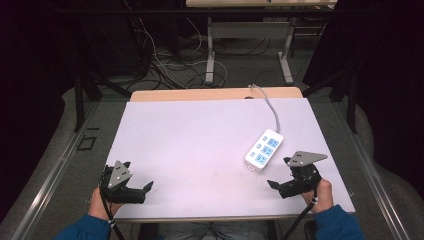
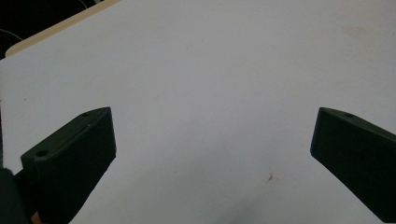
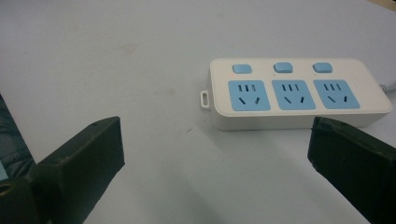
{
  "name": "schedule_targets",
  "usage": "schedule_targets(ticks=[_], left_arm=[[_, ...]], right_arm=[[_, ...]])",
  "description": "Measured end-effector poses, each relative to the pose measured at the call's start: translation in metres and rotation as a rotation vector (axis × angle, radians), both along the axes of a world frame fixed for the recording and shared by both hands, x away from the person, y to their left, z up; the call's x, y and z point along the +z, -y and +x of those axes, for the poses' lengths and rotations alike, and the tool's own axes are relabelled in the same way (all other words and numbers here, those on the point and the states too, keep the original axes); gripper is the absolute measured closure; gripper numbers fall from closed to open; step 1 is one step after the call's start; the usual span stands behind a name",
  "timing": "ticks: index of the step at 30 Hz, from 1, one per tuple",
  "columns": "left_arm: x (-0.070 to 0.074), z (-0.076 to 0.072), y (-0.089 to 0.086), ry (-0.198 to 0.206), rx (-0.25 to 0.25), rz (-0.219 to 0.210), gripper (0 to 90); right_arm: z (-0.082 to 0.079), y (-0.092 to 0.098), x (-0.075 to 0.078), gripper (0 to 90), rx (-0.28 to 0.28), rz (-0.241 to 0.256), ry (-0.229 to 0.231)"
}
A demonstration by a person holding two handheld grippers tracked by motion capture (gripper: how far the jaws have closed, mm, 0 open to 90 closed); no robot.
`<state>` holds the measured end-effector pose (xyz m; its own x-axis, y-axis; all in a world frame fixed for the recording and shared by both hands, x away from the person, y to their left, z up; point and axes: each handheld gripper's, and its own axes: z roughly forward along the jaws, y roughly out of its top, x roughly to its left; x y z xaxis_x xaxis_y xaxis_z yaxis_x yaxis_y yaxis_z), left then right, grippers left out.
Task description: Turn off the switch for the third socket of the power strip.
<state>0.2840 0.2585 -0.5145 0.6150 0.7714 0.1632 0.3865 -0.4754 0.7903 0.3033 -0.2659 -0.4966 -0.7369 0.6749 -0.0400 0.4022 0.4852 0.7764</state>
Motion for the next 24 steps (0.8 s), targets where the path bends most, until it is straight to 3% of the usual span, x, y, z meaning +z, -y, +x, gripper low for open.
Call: schedule_targets(ticks=[24], left_arm=[[-0.001,0.001,0.000,0.002,0.001,0.001,0.1]], right_arm=[[0.025,-0.010,0.008,3.0,-0.012,-0.006,0.000]])
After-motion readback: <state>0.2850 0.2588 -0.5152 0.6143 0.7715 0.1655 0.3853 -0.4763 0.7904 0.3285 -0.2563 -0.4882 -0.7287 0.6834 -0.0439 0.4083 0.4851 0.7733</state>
